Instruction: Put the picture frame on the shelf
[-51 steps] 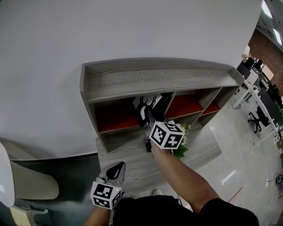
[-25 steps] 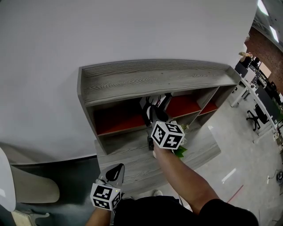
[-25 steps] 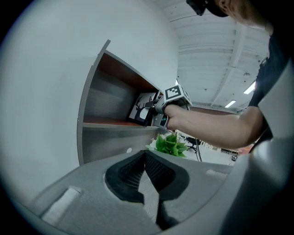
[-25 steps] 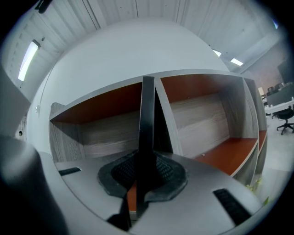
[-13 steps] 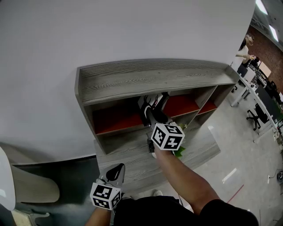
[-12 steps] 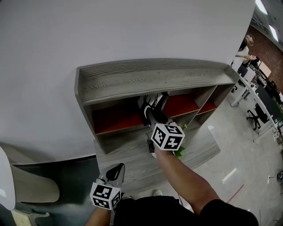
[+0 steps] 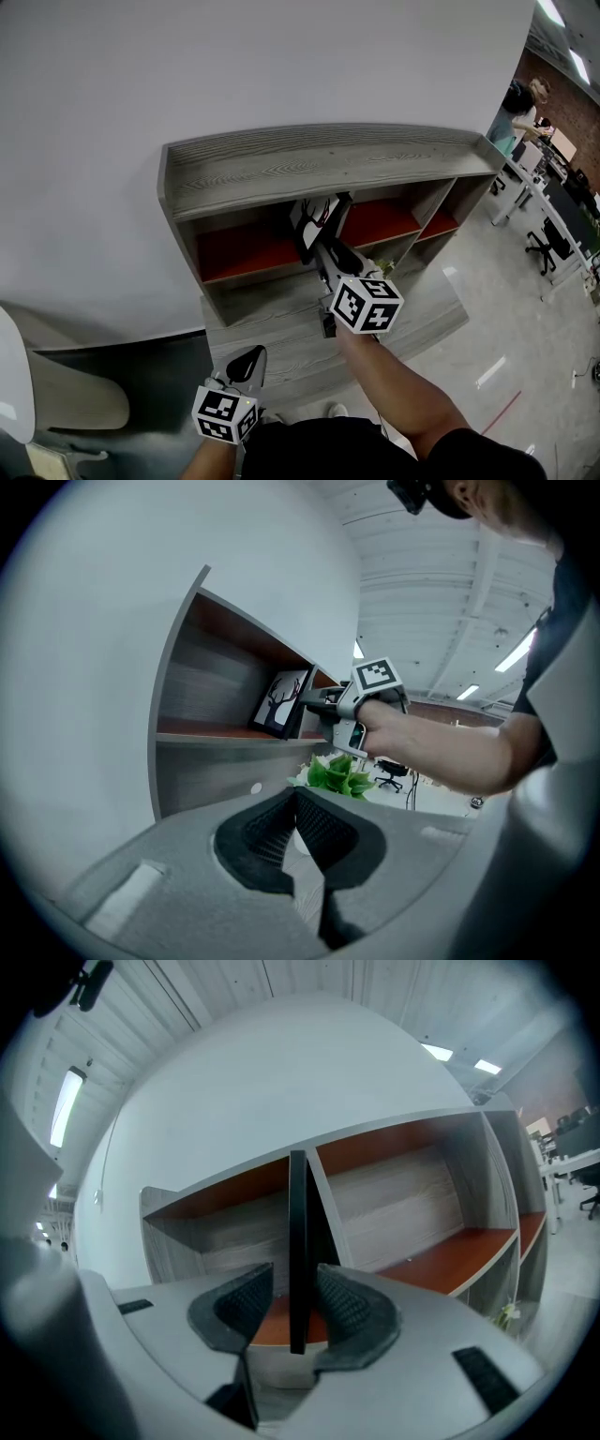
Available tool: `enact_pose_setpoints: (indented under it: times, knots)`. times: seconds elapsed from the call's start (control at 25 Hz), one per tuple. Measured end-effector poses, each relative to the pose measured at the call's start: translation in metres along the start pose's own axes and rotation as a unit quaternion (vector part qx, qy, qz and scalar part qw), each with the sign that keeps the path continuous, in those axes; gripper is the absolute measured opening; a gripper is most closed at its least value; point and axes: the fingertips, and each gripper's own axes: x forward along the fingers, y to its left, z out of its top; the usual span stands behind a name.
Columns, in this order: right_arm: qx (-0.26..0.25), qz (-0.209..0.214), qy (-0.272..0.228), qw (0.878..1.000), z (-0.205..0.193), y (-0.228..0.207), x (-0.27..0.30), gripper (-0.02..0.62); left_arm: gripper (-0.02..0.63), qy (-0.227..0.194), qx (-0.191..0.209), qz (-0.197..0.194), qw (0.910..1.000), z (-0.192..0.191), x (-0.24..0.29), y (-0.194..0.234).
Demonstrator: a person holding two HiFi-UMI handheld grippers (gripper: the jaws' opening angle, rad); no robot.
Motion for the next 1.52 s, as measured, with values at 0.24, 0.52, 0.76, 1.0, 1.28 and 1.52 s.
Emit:
enact_pose_setpoints:
  times: [0.24, 0.52, 0.76, 1.0, 1.28, 1.52]
  knots:
    - [0.025, 0.067, 0.012, 0.997, -0.011, 0.013, -0.039, 0.127, 0.009, -0.013, -0.016, -0.002, 0.9998, 0.009, -0.005, 0.003]
    - [0.061, 0.169, 0.031, 0.983, -0.058, 0.043, -0.111, 0.015, 0.009, -0.007, 0.004, -0.027, 0.9996, 0.014, -0.007, -0.005]
    - [0.074, 0.164, 0.051, 0.982, -0.095, 0.055, -0.156, 0.014, 0.009, 0.002, 0.014, -0.056, 0.9983, 0.011, -0.005, -0.01]
    - [0.073, 0.145, 0.064, 0.985, -0.104, 0.052, -0.172, 0.014, 0.009, 0.011, 0.018, -0.078, 0.9967, 0.004, -0.002, -0.027]
    - [0.025, 0.154, 0.091, 0.984, -0.109, 0.055, -0.187, 0.015, 0.009, 0.0, 0.016, -0.055, 0.9983, 0.005, -0.013, -0.038]
    - [0.004, 0.175, 0.092, 0.98, -0.096, 0.048, -0.211, 0.014, 0.009, -0.013, 0.01, -0.031, 0.9994, 0.012, -0.018, -0.061]
